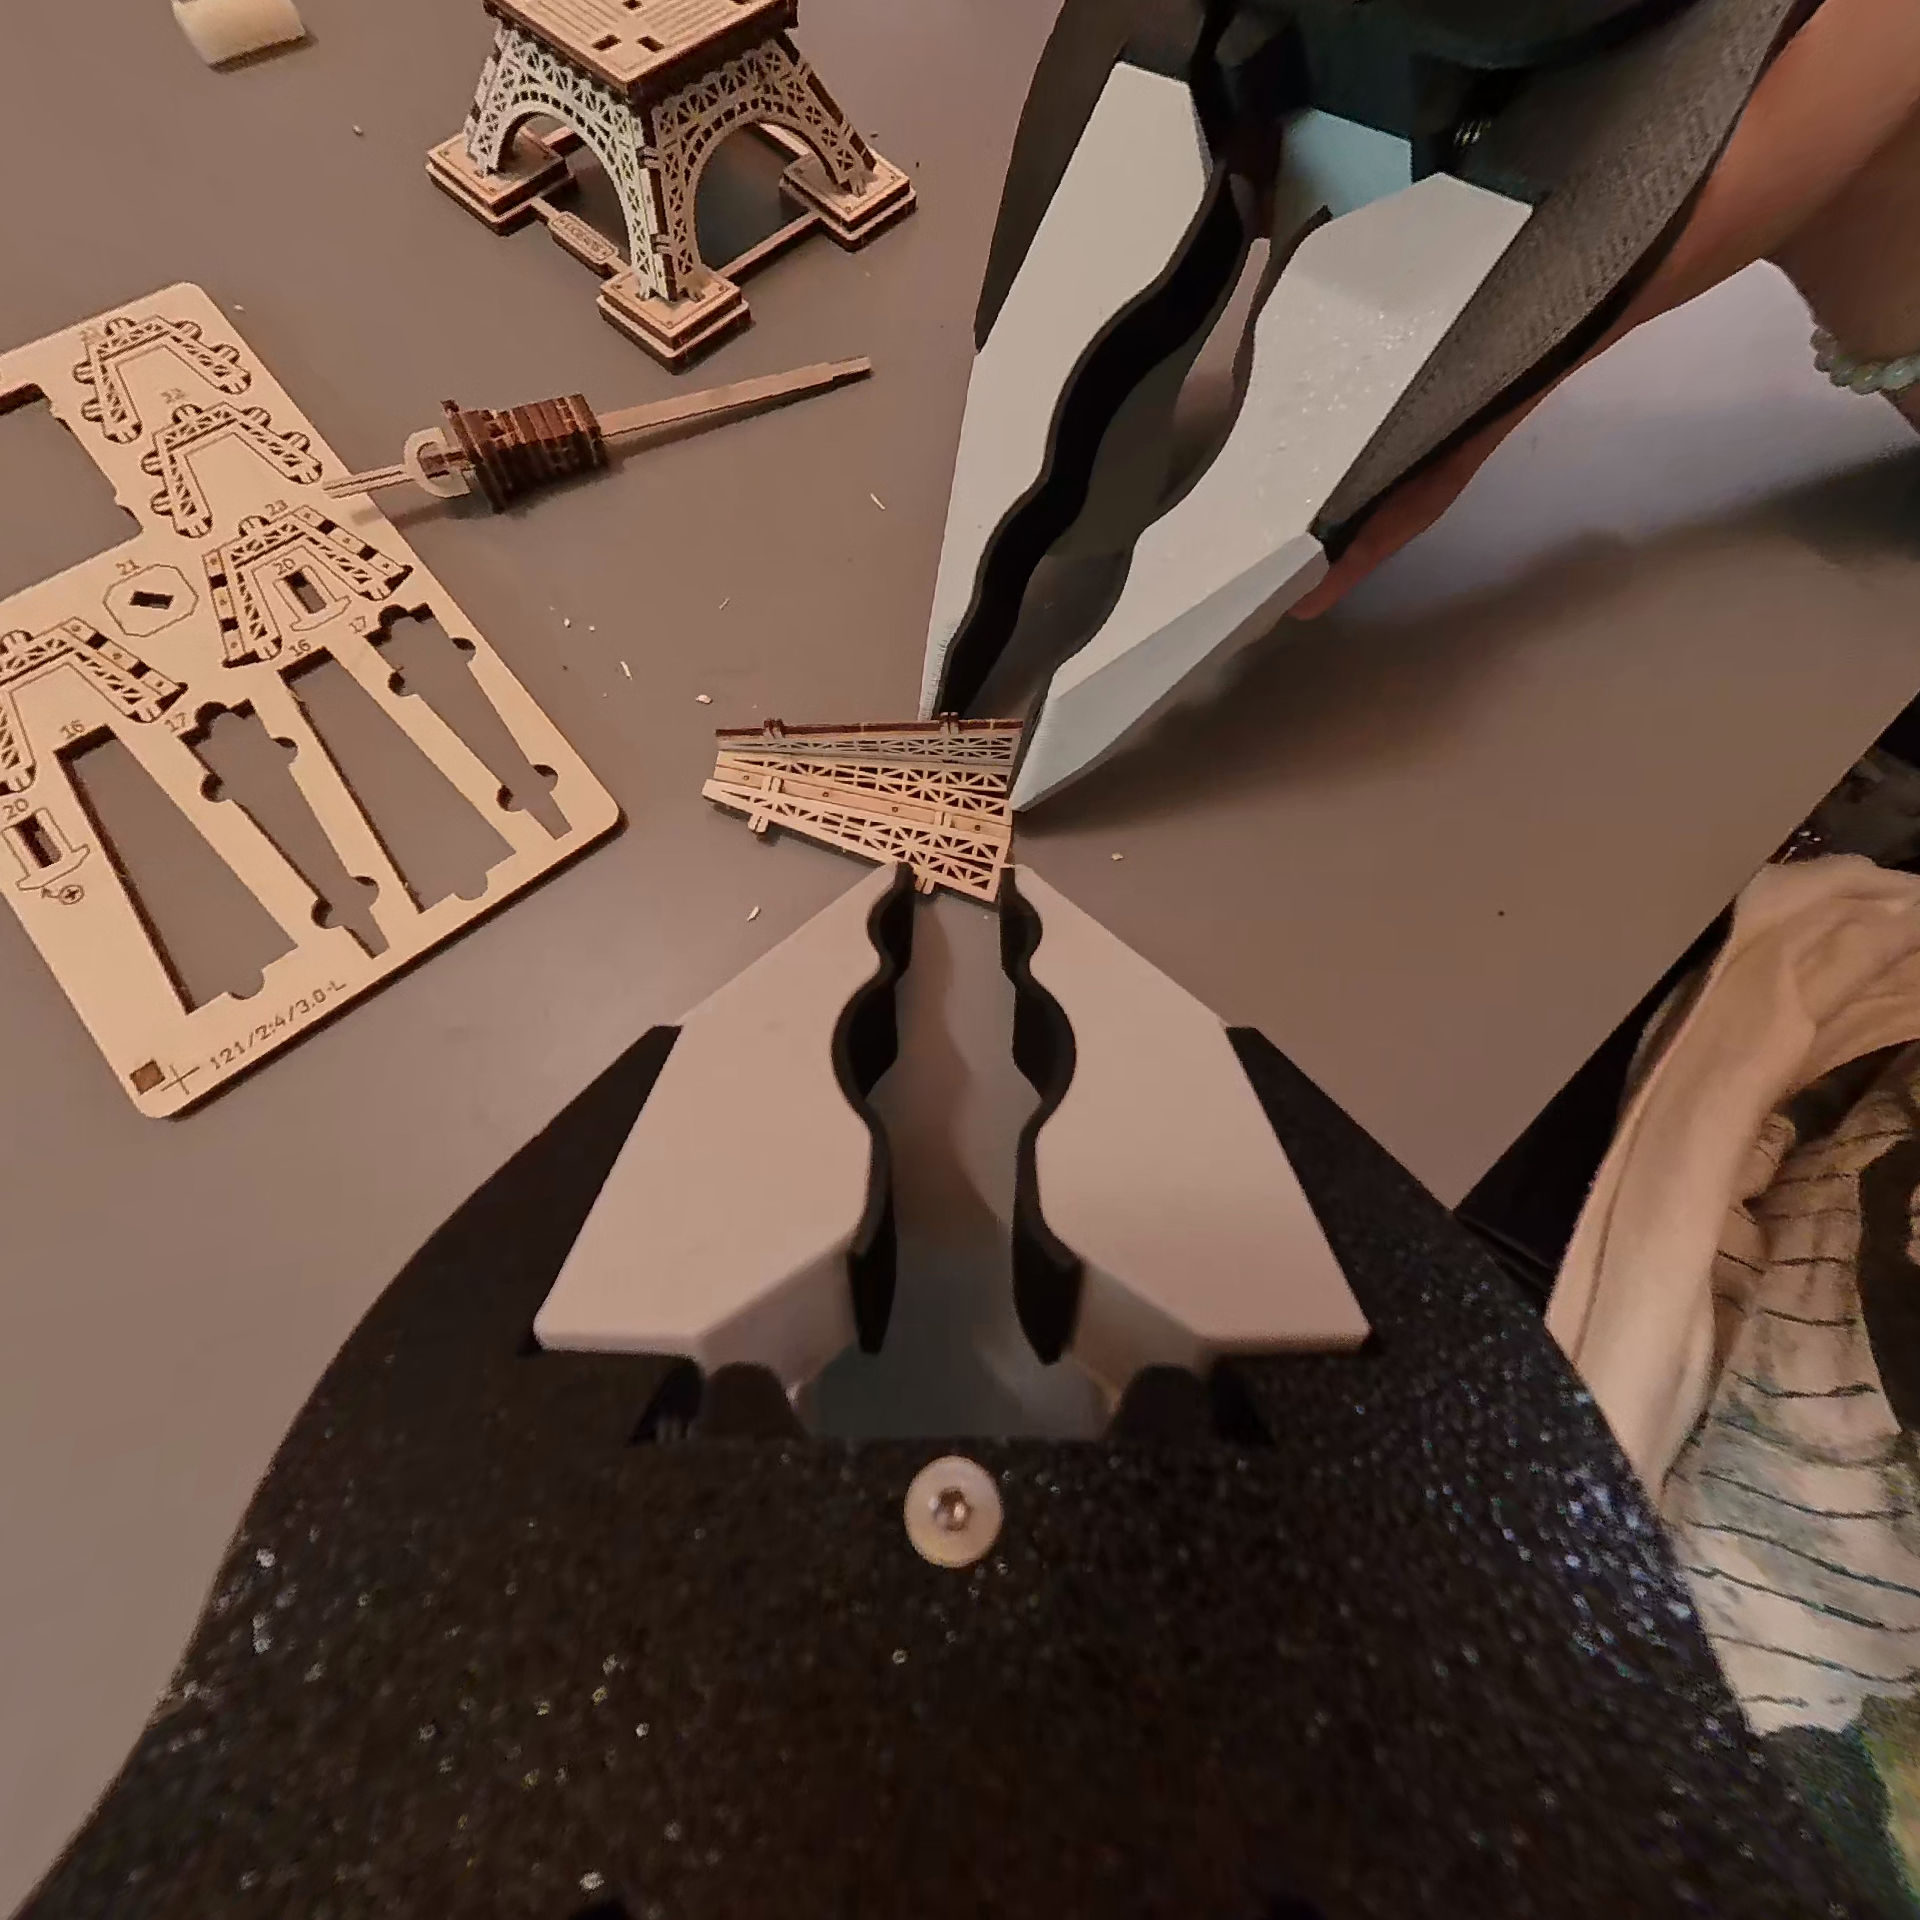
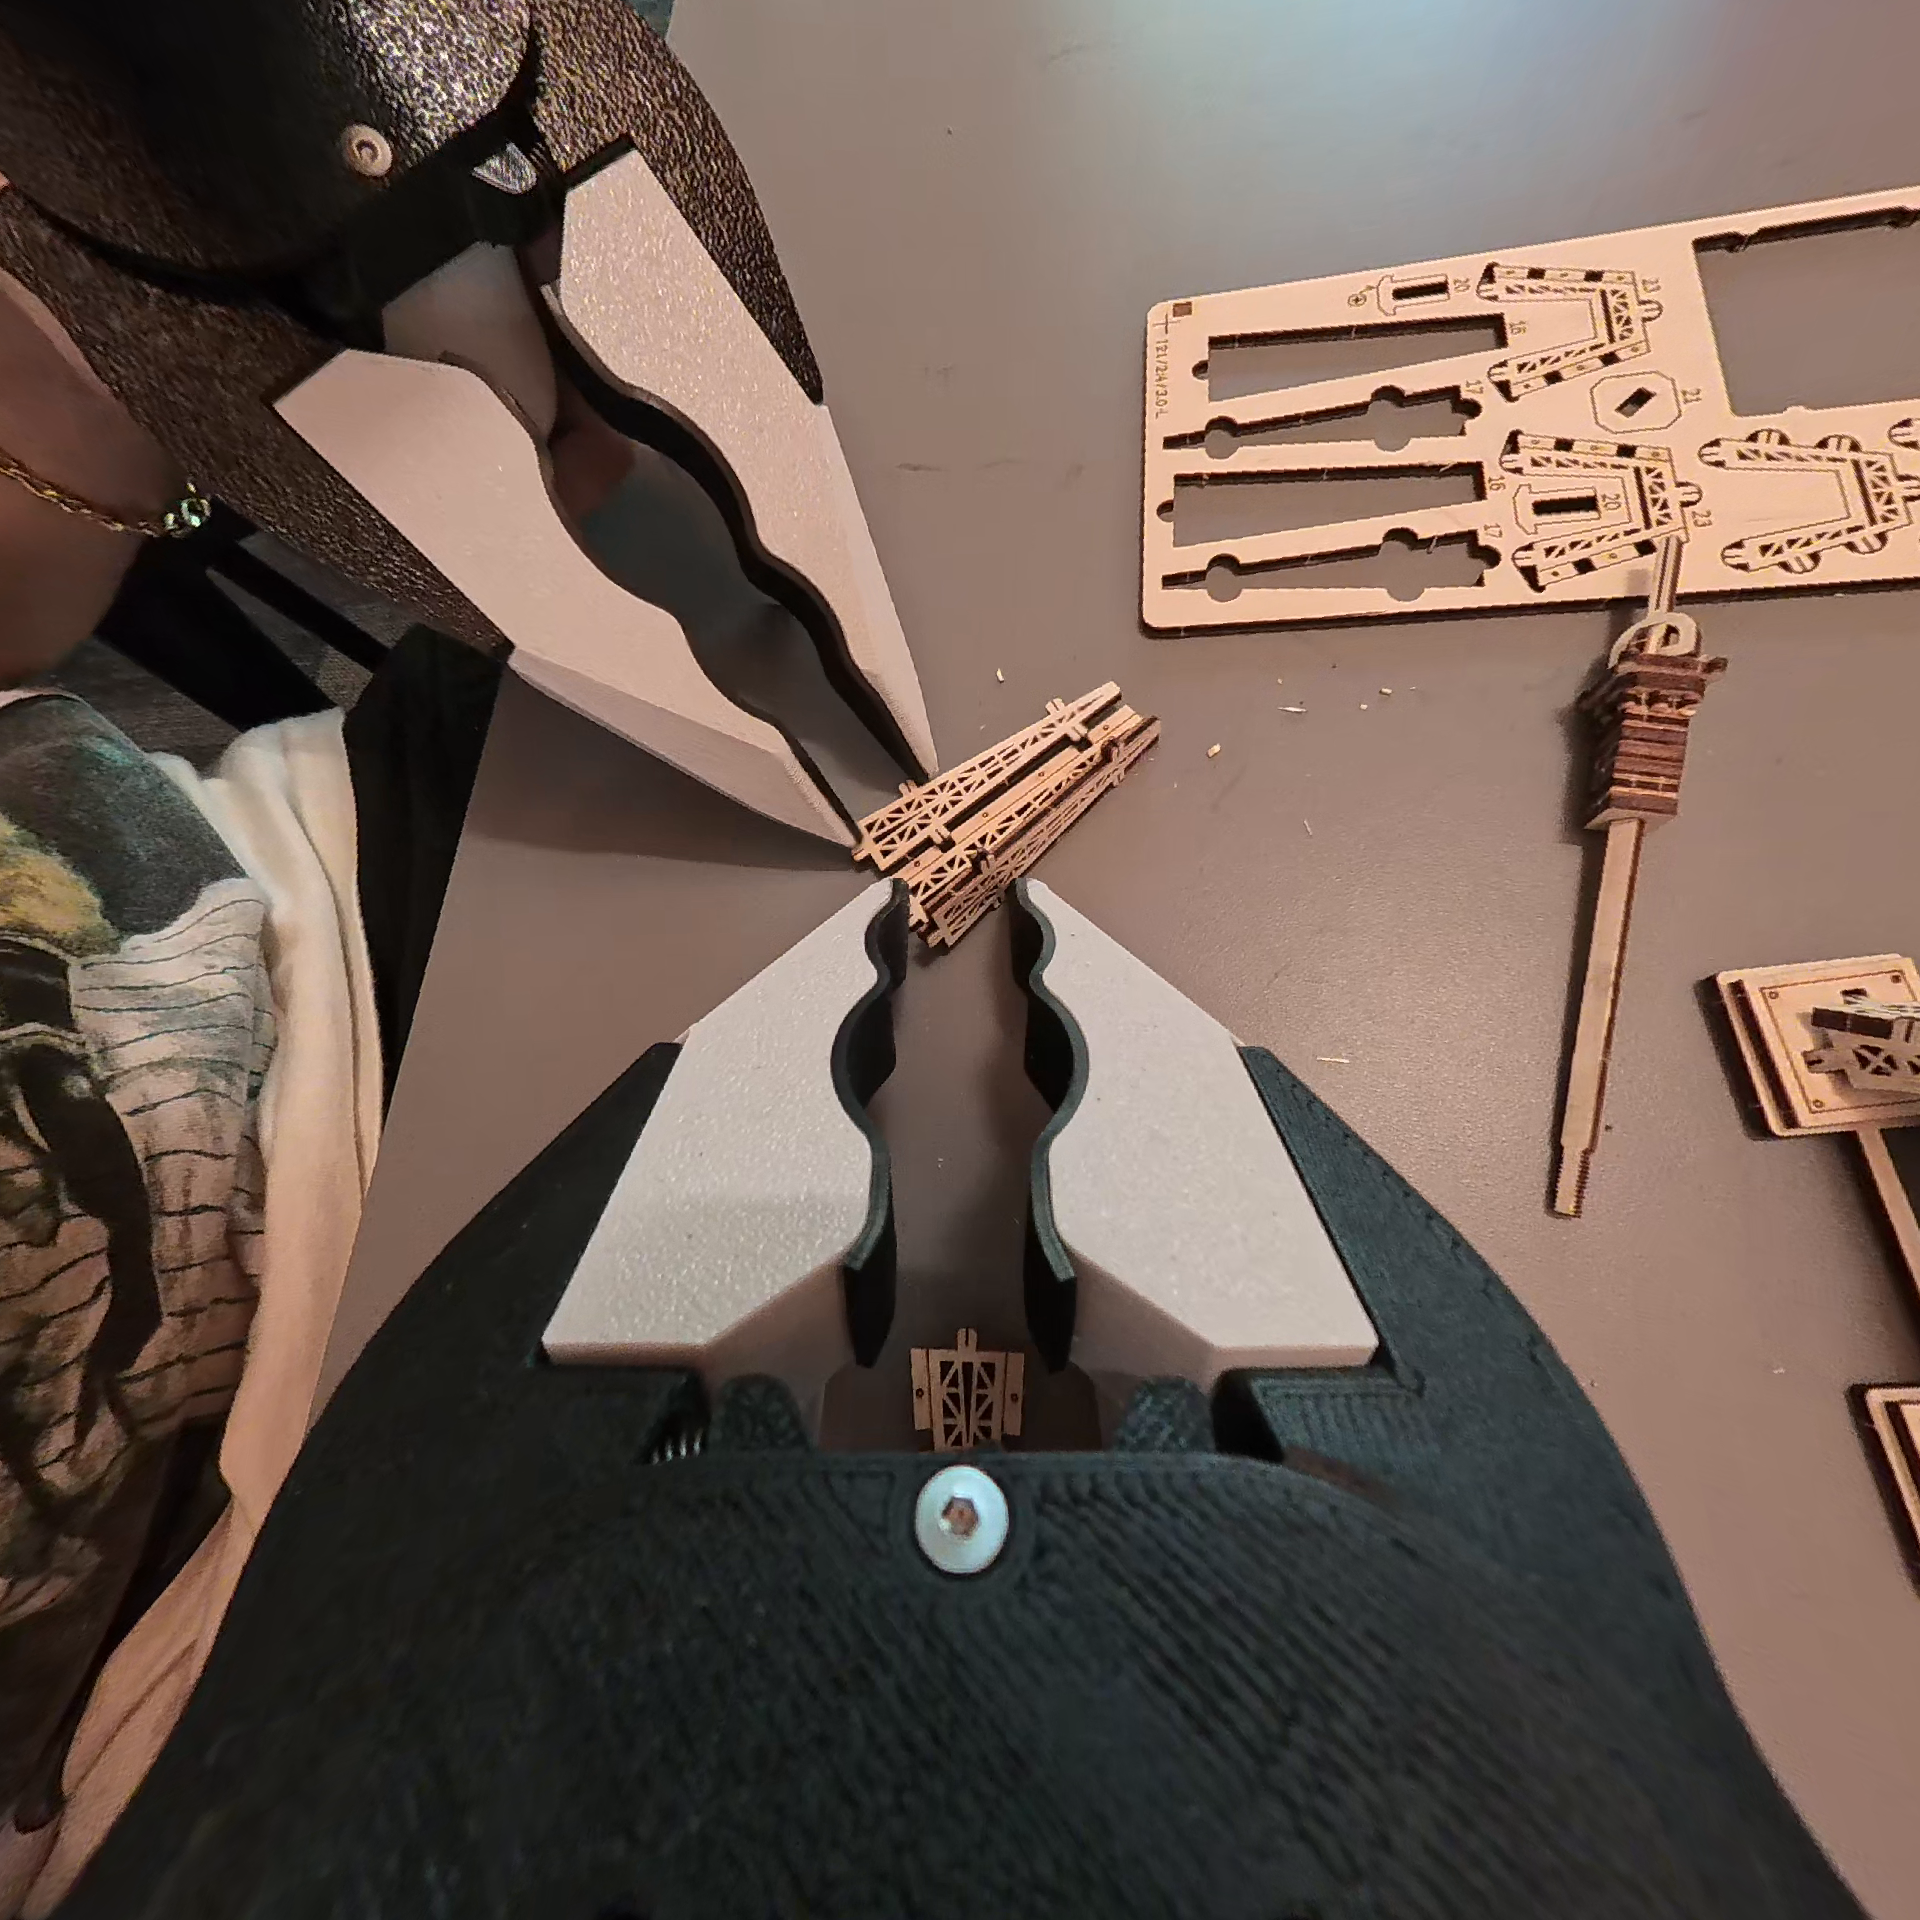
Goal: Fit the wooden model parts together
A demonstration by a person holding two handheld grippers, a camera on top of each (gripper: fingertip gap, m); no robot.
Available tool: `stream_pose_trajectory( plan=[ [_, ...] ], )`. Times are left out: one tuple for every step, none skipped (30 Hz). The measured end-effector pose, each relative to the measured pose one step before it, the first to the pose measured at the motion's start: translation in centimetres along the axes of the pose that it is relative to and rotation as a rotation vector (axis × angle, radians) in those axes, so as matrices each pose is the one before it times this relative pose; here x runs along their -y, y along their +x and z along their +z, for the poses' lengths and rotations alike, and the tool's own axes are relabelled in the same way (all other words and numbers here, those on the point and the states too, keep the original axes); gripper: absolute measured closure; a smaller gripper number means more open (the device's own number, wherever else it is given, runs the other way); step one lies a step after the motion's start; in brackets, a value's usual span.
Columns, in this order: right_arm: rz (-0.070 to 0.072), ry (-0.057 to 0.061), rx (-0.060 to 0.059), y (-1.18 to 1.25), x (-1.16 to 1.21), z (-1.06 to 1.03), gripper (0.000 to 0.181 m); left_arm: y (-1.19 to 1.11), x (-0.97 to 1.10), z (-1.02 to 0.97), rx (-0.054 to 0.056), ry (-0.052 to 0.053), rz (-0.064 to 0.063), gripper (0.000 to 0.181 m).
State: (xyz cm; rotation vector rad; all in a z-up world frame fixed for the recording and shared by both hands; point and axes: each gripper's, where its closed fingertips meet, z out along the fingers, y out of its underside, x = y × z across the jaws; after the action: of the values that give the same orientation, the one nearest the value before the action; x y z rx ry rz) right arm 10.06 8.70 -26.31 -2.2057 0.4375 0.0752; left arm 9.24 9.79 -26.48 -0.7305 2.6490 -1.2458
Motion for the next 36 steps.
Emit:
stream_pose_trajectory(
  plan=[
    [0.0027,0.0003,0.0015,0.014,0.002,-0.003,0.164,0.084,0.070,-0.070,-0.0080,0.0059,-0.0006,0.163],
    [0.0027,0.0003,0.0018,0.010,0.002,-0.003,0.164,0.032,0.100,-0.081,-0.0062,0.0082,-0.0032,0.159],
    [0.0016,0.0001,0.0009,-0.002,0.003,-0.005,0.164,-0.004,0.110,-0.110,-0.0062,0.0098,-0.0055,0.157],
    [0.0008,0.0001,0.0003,0.012,0.002,-0.005,0.164,-0.023,0.136,-0.167,-0.0086,0.0120,-0.0084,0.158],
    [0.0013,0.0001,0.0003,0.010,-0.005,0.001,0.164,-0.073,0.223,-0.217,-0.0080,0.0157,-0.0120,0.158],
    [0.0019,0.0002,0.0010,0.004,0.008,-0.003,0.165,-0.232,0.369,-0.274,-0.0009,0.0204,-0.0129,0.163],
    [0.0011,0.0002,0.0005,0.008,0.004,-0.005,0.165,-0.341,0.489,-0.280,0.0059,0.0208,-0.0078,0.170],
    [0.0003,-0.0001,-0.0002,0.010,0.002,0.000,0.165,-0.386,0.492,-0.181,0.0099,0.0132,0.0044,0.174],
    [-0.0002,0.0000,0.0009,-0.011,0.000,0.000,0.165,-0.443,0.283,-0.013,0.0156,-0.0053,0.0208,0.179],
    [-0.0002,0.0000,0.0018,-0.015,0.004,0.001,0.165,-0.527,-0.009,0.191,0.0205,-0.0229,0.0404,0.181],
    [0.0000,0.0000,0.0028,-0.020,0.007,0.002,0.164,-0.597,-0.150,0.354,0.0243,-0.0281,0.0477,0.181],
    [0.0003,0.0003,0.0035,-0.026,-0.001,-0.012,0.164,-0.501,-0.180,0.380,0.0182,-0.0259,0.0437,0.181],
    [0.0010,0.0011,0.0029,-0.026,0.019,-0.012,0.163,-0.312,0.033,0.323,0.0082,-0.0110,0.0356,0.181],
    [0.0011,0.0045,-0.0004,0.018,0.058,-0.047,0.164,-0.197,0.281,0.263,0.0016,0.0084,0.0246,0.181],
    [0.0027,0.0056,-0.0025,0.053,0.060,-0.062,0.167,-0.016,0.188,0.264,-0.0110,0.0048,0.0155,0.181],
    [0.0051,0.0028,0.0001,0.058,0.028,-0.029,0.169,0.141,-0.052,0.277,-0.0208,-0.0098,0.0113,0.181],
    [0.0049,-0.0010,0.0047,-0.008,-0.010,0.011,0.170,0.154,-0.097,0.175,-0.0161,-0.0130,0.0115,0.181],
    [0.0038,-0.0024,0.0036,0.002,-0.024,0.030,0.169,0.363,0.012,0.008,-0.0195,-0.0075,0.0184,0.181],
    [0.0022,-0.0009,0.0012,0.009,-0.013,0.009,0.169,0.624,0.116,-0.149,-0.0277,0.0006,0.0233,0.181],
    [0.0017,-0.0003,0.0012,0.001,0.000,0.007,0.169,0.608,0.098,-0.200,-0.0216,0.0001,0.0209,0.181],
    [0.0019,-0.0003,0.0016,-0.003,-0.006,-0.001,0.169,0.461,-0.047,-0.163,-0.0099,-0.0077,0.0209,0.181],
    [0.0013,0.0000,0.0009,0.009,0.006,-0.005,0.169,0.407,-0.190,-0.080,-0.0079,-0.0144,0.0252,0.181],
    [0.0001,-0.0005,-0.0001,0.000,-0.009,0.011,0.169,0.409,-0.230,0.007,-0.0105,-0.0164,0.0242,0.181],
    [-0.0003,-0.0016,-0.0003,0.003,-0.019,0.011,0.169,0.284,-0.166,0.080,-0.0063,-0.0123,0.0189,0.181],
    [-0.0006,-0.0039,0.0016,-0.028,-0.043,0.038,0.169,0.151,-0.037,0.074,-0.0013,-0.0034,0.0137,0.181],
    [-0.0013,0.0000,-0.0006,-0.004,-0.002,0.006,0.169,0.114,0.001,0.061,-0.0030,-0.0017,0.0069,0.181],
    [0.0002,0.0001,-0.0001,0.000,0.002,0.001,0.169,0.037,-0.069,0.055,-0.0031,-0.0062,0.0026,0.181],
    [0.0001,0.0002,0.0001,0.001,-0.003,-0.007,0.169,-0.048,-0.071,0.053,0.0016,-0.0058,0.0038,0.181],
    [-0.0006,-0.0001,-0.0004,-0.003,0.000,0.006,0.169,0.090,-0.157,0.080,-0.0072,-0.0091,0.0075,0.181],
    [-0.0015,-0.0002,-0.0001,-0.013,0.003,-0.001,0.169,0.052,-0.063,0.075,-0.0055,-0.0044,0.0055,0.181],
    [-0.0009,-0.0005,-0.0014,0.014,-0.005,0.004,0.169,-0.112,0.060,0.042,0.0062,0.0026,0.0016,0.181],
    [0.0005,0.0001,0.0002,0.004,0.005,0.002,0.169,-0.123,-0.010,0.052,0.0062,-0.0031,0.0032,0.181],
    [0.0016,0.0002,0.0010,0.002,-0.008,-0.006,0.169,0.000,0.017,-0.003,-0.0009,-0.0024,0.0053,0.181],
    [0.0024,0.0004,0.0004,0.017,0.015,-0.002,0.169,-0.078,0.025,-0.019,0.0036,-0.0022,0.0039,0.181],
    [0.0018,0.0007,0.0007,0.012,0.009,-0.009,0.170,-0.130,0.013,-0.020,0.0062,-0.0027,0.0004,0.181],
    [0.0007,-0.0004,0.0005,0.000,-0.010,0.004,0.170,0.005,-0.050,0.051,-0.0037,-0.0055,-0.0005,0.181]
  ],
)
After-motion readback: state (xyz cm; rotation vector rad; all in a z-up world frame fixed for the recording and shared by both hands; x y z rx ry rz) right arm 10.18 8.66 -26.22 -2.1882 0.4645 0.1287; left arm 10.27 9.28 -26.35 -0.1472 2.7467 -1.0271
